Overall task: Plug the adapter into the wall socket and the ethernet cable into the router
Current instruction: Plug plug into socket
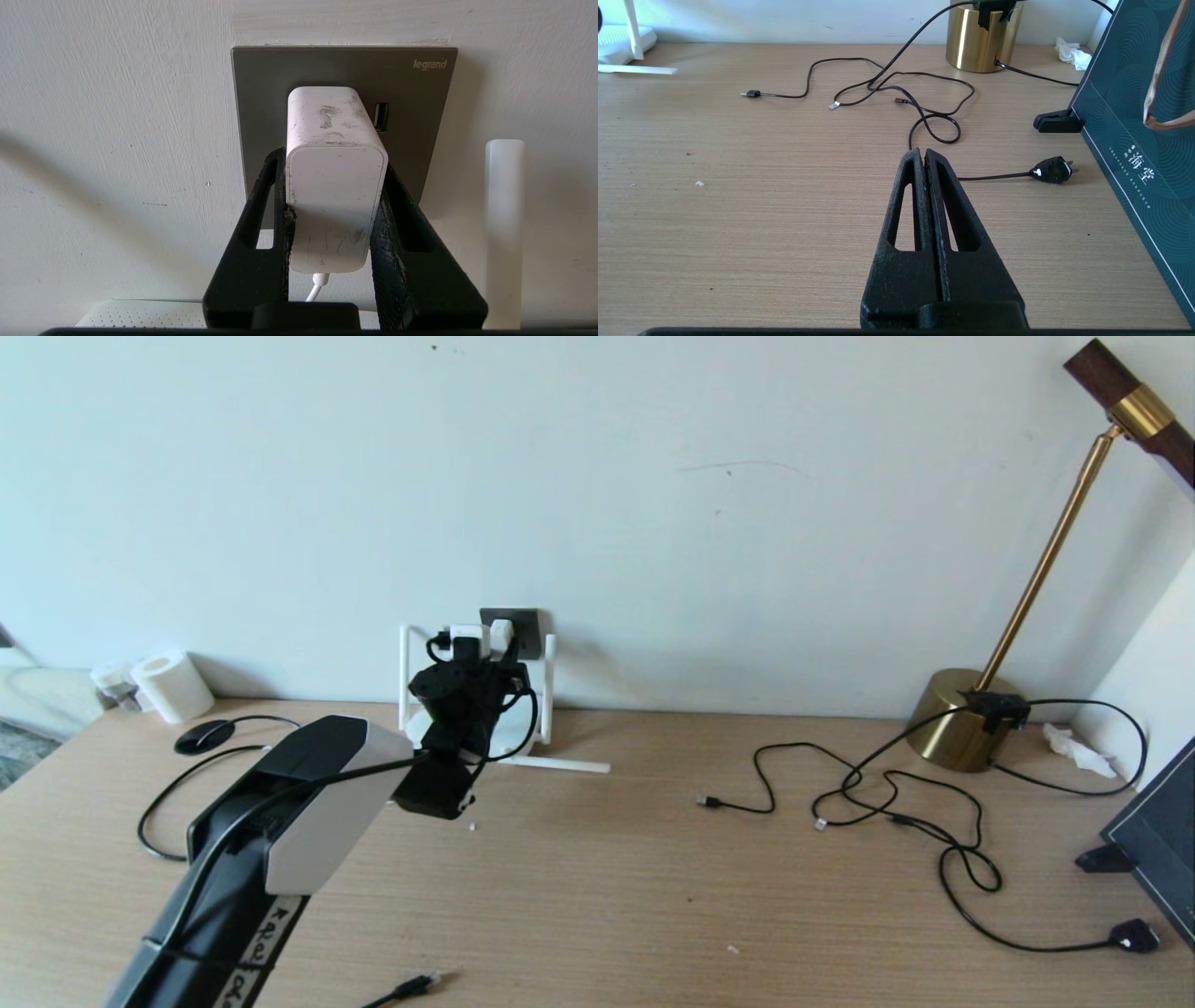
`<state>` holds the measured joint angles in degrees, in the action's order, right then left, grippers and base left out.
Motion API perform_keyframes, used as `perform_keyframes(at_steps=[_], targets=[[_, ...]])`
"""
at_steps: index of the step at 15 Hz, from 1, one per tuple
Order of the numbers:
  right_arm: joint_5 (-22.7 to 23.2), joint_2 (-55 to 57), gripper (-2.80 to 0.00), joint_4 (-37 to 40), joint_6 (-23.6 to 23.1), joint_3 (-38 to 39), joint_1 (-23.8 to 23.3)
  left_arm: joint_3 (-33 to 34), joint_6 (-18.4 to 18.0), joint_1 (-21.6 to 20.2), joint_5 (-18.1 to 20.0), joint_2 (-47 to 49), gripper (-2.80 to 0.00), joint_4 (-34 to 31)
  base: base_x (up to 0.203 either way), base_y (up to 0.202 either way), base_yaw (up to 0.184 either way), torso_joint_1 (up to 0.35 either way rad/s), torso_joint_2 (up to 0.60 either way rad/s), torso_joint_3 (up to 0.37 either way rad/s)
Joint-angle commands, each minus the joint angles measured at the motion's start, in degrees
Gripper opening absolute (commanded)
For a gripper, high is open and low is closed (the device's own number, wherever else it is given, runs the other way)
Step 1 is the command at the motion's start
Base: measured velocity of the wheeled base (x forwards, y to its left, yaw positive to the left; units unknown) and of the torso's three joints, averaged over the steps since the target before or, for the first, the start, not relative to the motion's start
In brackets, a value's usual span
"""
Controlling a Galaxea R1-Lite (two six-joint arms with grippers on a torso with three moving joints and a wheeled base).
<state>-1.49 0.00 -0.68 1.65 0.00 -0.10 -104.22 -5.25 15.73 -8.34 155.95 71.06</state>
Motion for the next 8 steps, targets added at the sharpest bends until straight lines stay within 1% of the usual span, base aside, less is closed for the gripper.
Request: perform_keyframes(at_steps=[1, 8], targets=[[-0.01, 0.00, -2.80, -0.02, 0.02, 0.00, 0.01, -0.02, -0.02, -0.08, 0.07, -0.03, -2.80, 0.40, 0.000, 0.000, 0.000, 0.000, 0.00, 0.000], [-0.01, 0.00, -2.80, -0.02, 0.02, 0.00, 0.01, -0.28, -0.02, -0.87, 1.75, -0.39, -2.80, -0.39, 0.000, 0.000, 0.000, 0.000, 0.00, 0.000]])
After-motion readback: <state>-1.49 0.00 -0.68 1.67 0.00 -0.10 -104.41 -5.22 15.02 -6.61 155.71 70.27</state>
